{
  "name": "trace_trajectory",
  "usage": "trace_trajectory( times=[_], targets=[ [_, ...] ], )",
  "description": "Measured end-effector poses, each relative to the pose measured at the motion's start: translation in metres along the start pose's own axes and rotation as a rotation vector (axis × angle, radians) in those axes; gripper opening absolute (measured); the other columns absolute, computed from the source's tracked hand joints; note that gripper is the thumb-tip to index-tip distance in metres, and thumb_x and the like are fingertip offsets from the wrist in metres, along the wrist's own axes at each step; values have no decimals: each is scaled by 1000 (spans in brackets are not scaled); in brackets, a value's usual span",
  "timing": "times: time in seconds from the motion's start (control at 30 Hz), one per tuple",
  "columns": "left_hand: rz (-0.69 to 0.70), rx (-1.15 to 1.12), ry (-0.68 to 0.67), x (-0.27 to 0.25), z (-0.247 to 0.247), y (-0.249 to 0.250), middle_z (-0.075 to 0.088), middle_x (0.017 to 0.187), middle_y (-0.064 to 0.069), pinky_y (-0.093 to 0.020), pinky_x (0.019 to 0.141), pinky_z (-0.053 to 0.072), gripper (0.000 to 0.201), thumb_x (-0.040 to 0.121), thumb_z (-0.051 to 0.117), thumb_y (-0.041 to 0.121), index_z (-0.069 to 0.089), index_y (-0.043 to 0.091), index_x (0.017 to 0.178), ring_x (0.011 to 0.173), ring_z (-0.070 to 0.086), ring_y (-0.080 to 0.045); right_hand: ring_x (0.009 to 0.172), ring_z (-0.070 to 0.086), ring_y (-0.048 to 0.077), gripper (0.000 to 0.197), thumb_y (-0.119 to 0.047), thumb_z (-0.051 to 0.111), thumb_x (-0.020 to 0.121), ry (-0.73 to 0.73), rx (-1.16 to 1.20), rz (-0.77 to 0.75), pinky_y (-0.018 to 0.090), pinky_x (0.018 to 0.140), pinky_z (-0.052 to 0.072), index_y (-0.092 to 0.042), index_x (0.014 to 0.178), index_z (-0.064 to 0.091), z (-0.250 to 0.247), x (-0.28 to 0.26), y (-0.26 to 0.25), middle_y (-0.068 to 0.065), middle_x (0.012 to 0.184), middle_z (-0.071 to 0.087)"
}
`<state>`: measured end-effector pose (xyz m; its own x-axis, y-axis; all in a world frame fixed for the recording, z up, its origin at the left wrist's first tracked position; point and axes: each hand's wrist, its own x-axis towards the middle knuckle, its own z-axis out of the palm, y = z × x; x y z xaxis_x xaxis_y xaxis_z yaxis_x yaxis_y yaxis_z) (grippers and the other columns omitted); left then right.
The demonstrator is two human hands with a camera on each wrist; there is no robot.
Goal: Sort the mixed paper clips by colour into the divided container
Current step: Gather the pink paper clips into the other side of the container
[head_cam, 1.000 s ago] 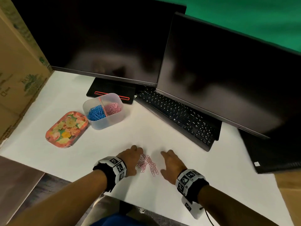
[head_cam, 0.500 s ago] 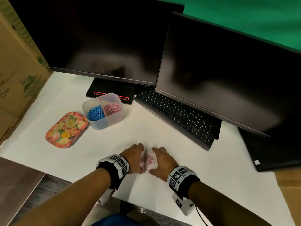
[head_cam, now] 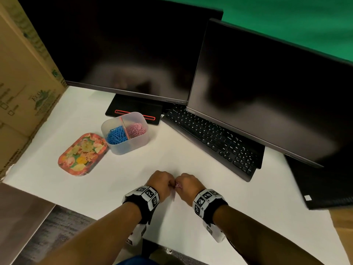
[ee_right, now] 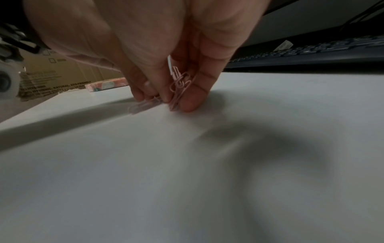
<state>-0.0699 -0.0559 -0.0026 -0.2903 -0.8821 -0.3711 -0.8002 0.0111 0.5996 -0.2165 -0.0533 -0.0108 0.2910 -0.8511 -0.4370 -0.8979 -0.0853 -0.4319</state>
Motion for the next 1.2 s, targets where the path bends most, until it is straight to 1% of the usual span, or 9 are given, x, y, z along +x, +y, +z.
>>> trace_trajectory(
  times=[0.27,0.4,0.47,0.57,0.7,0.83,0.97,1.1,1.2],
  targets=[
    [-283,-441,190,3,-6,-1,66,80,10,-11,66,42,12,81,62,13,66,24,82,77,60,-9,75,67,22,11,-21,61,89,59,226,150,24,64,53,-15,93,70,-9,8,0,3,86,67],
    [-402,-736,229,16,-14,-6,71,94,-6,-40,93,51,12,75,61,39,67,29,79,95,64,-29,58,62,15,11,-19,68,86,90,451,216,27,55,57,-12,93,73,-25,9,-11,4,80,67],
    [-490,-1064,210,19,-20,0,69,92,-16,-48,89,51,20,77,61,38,69,21,84,92,64,-32,57,61,16,9,-18,69,84,111,448,149,35,61,60,-13,90,73,-38,11,-24,3,73,66],
    [-585,-1508,128,21,-27,15,65,85,-16,-37,69,53,35,97,46,35,63,5,94,76,62,-29,67,65,19,9,-17,67,84,123,388,49,32,65,59,-15,91,71,-58,16,-47,3,81,68],
    [-553,-1677,135,20,-33,18,68,77,-9,-29,49,56,30,98,36,19,64,7,93,64,66,-19,90,66,14,28,-17,67,84,54,322,-57,26,83,55,-19,112,69,-80,16,-62,1,102,70],
    [-559,-1709,120,17,-41,6,70,68,-13,-30,55,59,32,97,35,16,62,2,87,54,67,-19,84,65,7,32,-9,54,88,193,427,14,20,81,53,-21,114,68,-89,18,-41,-4,103,70],
    [-608,-1693,169,13,-43,-11,66,62,-10,-26,50,57,29,95,38,16,60,3,79,50,64,-18,126,51,17,53,-12,48,89,62,29,74,29,108,40,-28,140,46,-60,16,-8,-2,145,47],
    [-612,-1657,179,8,-41,-20,64,66,-10,-29,58,56,29,95,39,17,60,5,79,58,62,-19,149,7,17,66,-14,43,93,-121,-232,-244,32,121,9,-23,152,18,-16,0,2,-2,162,6],
    [-610,-1631,173,5,-39,-22,62,71,-11,-34,67,53,28,96,39,17,60,4,81,67,59,-21,148,14,24,63,-13,48,90,-132,-285,-420,38,121,16,-6,149,28,2,-14,12,10,160,16]
  ],
)
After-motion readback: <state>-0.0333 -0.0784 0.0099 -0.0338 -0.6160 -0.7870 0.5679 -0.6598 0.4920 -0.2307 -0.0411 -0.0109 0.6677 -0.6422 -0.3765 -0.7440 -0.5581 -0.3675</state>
